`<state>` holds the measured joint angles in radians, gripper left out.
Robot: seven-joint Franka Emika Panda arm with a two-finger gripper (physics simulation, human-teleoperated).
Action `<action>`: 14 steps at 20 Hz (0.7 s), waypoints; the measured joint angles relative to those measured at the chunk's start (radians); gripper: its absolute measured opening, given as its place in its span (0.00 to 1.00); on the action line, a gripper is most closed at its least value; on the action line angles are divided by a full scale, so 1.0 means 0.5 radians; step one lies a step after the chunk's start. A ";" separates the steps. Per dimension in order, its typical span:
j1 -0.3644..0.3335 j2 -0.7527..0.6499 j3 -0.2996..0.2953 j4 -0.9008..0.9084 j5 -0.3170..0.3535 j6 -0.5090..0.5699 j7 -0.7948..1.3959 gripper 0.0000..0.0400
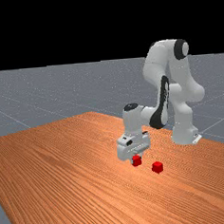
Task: Stack all the cube
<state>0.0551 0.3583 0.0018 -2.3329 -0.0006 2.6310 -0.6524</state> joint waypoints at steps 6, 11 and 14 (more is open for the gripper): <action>0.105 0.015 0.042 0.023 -0.014 -0.011 0.102 0.50; 0.152 -0.079 0.059 -0.144 0.002 0.065 0.189 0.50; 0.161 -0.119 0.070 -0.209 -0.012 0.049 0.169 0.50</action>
<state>0.1356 0.2989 0.0370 -2.4373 -0.0067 2.6554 -0.5680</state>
